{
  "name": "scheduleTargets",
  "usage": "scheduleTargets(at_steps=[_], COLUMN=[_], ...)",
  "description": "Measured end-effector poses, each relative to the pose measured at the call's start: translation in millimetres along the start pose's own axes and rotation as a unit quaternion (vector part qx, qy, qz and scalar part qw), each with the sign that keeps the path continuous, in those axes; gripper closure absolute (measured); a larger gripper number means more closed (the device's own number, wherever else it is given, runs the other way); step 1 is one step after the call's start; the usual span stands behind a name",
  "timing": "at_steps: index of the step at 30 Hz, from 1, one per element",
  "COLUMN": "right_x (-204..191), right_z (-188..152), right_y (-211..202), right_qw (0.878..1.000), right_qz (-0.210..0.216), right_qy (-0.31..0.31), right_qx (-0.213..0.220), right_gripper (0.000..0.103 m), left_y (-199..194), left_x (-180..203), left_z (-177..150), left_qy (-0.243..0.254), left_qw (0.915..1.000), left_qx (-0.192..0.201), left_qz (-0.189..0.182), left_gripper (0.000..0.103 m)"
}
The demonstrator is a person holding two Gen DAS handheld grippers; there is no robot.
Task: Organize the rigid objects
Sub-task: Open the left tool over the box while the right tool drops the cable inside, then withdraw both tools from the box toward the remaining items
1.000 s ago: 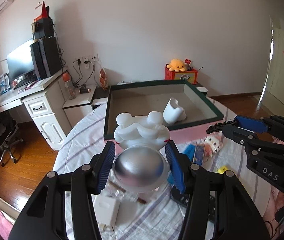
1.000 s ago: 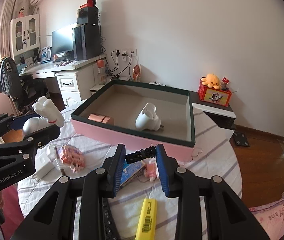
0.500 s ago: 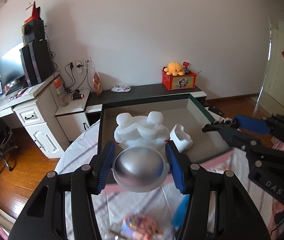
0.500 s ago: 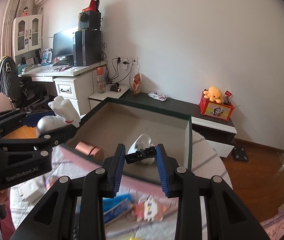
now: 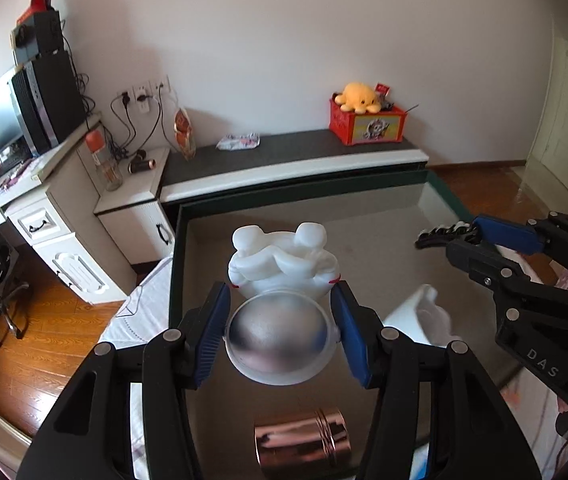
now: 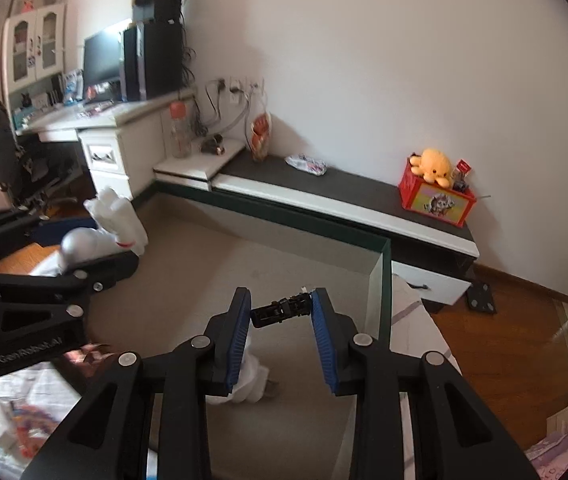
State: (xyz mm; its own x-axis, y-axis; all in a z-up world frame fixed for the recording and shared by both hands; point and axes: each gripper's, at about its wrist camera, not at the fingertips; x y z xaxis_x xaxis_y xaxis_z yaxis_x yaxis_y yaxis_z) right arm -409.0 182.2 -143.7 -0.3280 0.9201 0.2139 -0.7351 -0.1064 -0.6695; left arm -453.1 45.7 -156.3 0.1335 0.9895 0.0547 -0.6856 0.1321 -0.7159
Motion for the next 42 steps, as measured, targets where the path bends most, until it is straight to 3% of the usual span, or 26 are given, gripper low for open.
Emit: scheduleTargets(at_steps=[6, 14, 17, 21, 23, 28, 42], right_x=[1, 5, 3, 4, 5, 5, -23], right_z=[-4, -7, -10, -12, -11, -10, -48], right_y=[25, 34, 31, 22, 14, -24, -172], right_qw=[0.999, 0.999, 0.999, 0.999, 1.0, 0.999, 0.993], right_qz=[-0.013, -0.013, -0.011, -0.01, -0.012, -0.023, -0.052], right_qy=[-0.009, 0.003, 0.004, 0.008, 0.012, 0.021, 0.03], right_qx=[-0.029, -0.037, -0.037, -0.032, -0.024, 0.012, 0.106], right_gripper=[0.071, 0.07, 0.07, 0.069, 0.054, 0.023, 0.021], left_y=[29, 33, 28, 12, 2, -37, -189], left_x=[7, 8, 8, 2, -1, -13, -29], left_z=[-4, -10, -12, -13, -15, -19, -82], left_qy=[0.009, 0.006, 0.004, -0.004, -0.005, -0.025, -0.033], left_qw=[0.9996, 0.9993, 0.9993, 0.9997, 0.9996, 0.9987, 0.9886], left_qx=[-0.027, -0.032, -0.025, -0.015, -0.005, 0.025, 0.136], left_qz=[0.008, 0.017, 0.026, 0.021, 0.028, 0.036, 0.055], left_gripper=[0.05, 0.048, 0.03, 0.021, 0.012, 0.006, 0.0])
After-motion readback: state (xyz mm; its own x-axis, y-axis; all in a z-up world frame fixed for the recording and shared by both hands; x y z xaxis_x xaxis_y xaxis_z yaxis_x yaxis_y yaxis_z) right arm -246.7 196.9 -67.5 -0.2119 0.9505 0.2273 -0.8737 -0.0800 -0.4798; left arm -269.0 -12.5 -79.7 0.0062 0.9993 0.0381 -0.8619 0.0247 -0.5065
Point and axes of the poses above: each gripper's, at about its wrist camera, not at the fingertips, and y roughly the way its jaws point, x to its right, z to its top, and after that the axes turned 9 degrees about -y, right-handed
